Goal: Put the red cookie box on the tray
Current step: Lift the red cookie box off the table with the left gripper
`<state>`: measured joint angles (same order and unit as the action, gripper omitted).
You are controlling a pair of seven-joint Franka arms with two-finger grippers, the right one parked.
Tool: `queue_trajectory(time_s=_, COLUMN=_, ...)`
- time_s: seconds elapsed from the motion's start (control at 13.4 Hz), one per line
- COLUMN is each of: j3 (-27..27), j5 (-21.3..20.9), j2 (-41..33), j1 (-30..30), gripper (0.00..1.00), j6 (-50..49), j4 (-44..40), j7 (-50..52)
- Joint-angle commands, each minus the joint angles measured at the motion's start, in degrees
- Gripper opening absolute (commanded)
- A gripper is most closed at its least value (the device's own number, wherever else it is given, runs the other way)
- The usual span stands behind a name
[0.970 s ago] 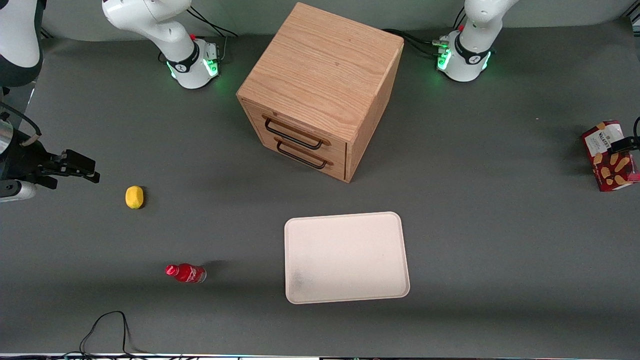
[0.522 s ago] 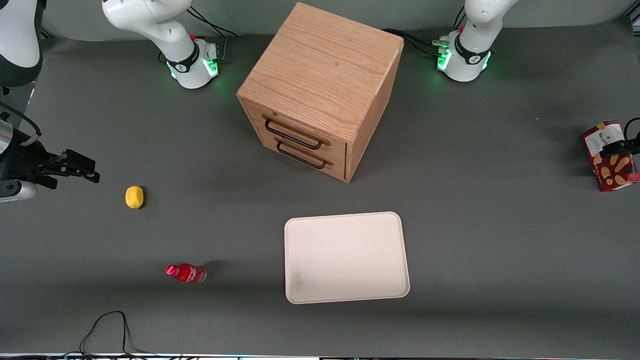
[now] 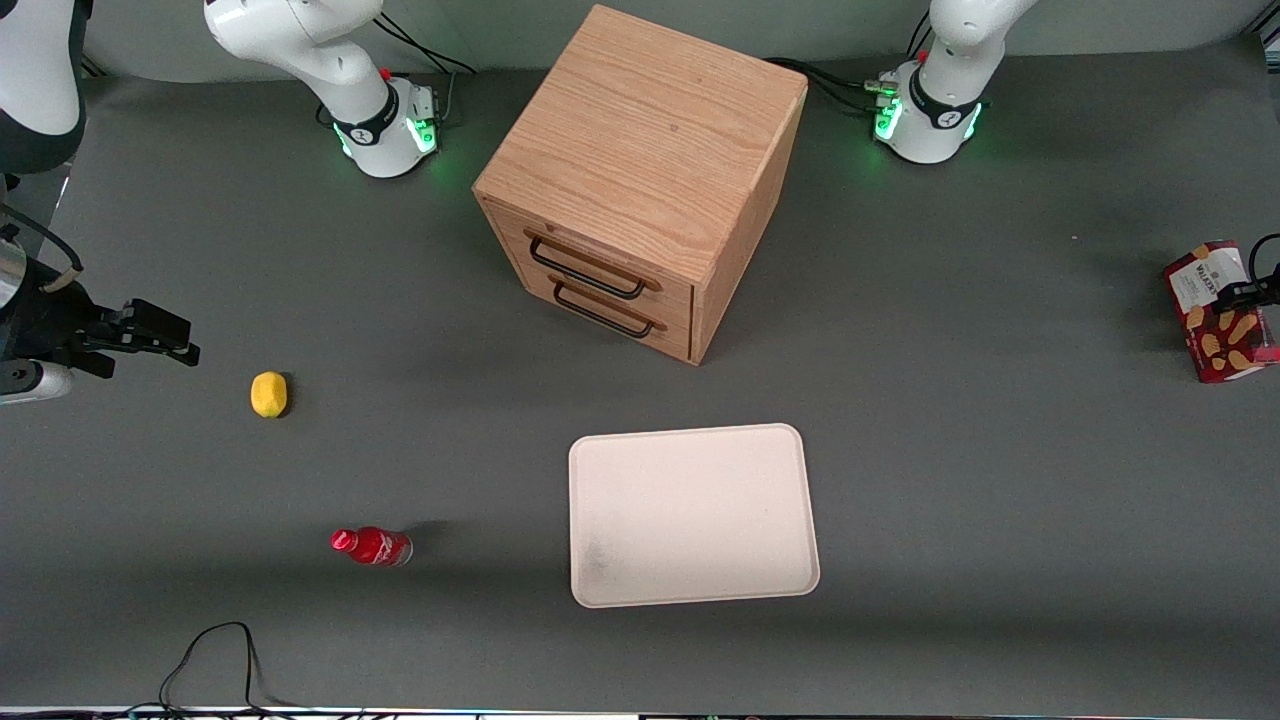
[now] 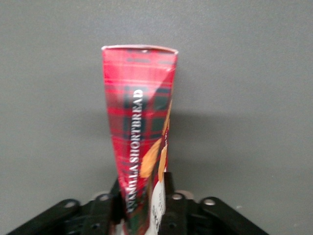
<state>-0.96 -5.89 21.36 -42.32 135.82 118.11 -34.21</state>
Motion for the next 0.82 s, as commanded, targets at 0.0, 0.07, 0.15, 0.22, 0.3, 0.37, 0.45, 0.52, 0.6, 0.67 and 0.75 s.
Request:
queue_trajectory(time_s=0.0, j3=0.3, j5=-0.4, j2=-0.4, j1=-0.7, gripper=0.00, j6=1.1, j4=0.9, j7=-0.9)
queue_trajectory(time_s=0.07, j3=0.3, j5=-0.4, j2=-0.4, j1=-0.7, gripper=0.00, j6=1.0, j4=0.9, j7=-0.9)
queue_trajectory(time_s=0.15, j3=0.3, j5=-0.4, j2=-0.4, j1=-0.7, gripper=0.00, j6=0.9, j4=0.8, j7=-0.9)
queue_trajectory(time_s=0.22, j3=0.3, j5=-0.4, j2=-0.4, j1=-0.6, gripper=0.00, j6=0.4, j4=0.5, j7=-0.9)
queue_trajectory(time_s=0.3, j3=0.3, j5=-0.4, j2=-0.6, j1=-0.2, gripper=0.00, j6=-0.2, j4=0.2, j7=-0.9)
queue_trajectory(time_s=0.37, j3=0.4, j5=-0.4, j2=-1.0, j1=-0.1, gripper=0.00, j6=-1.1, j4=-0.4, j7=-0.9)
queue_trajectory(time_s=0.45, j3=0.5, j5=-0.4, j2=-1.1, j1=0.0, gripper=0.00, j6=-3.0, j4=-2.2, j7=-1.0)
queue_trajectory(time_s=0.52, j3=0.7, j5=-0.4, j2=-1.2, j1=0.1, gripper=0.00, j6=-6.8, j4=-4.6, j7=-1.0)
queue_trajectory(time_s=0.6, j3=0.9, j5=-0.4, j2=-1.4, j1=0.5, gripper=0.00, j6=-11.5, j4=-8.1, j7=-1.0)
queue_trajectory(time_s=0.67, j3=1.0, j5=-0.4, j2=-1.5, j1=1.5, gripper=0.00, j6=-16.5, j4=-11.8, j7=-0.9)
queue_trajectory(time_s=0.75, j3=1.0, j5=-0.4, j2=-1.6, j1=2.1, gripper=0.00, j6=-21.5, j4=-15.7, j7=-0.9)
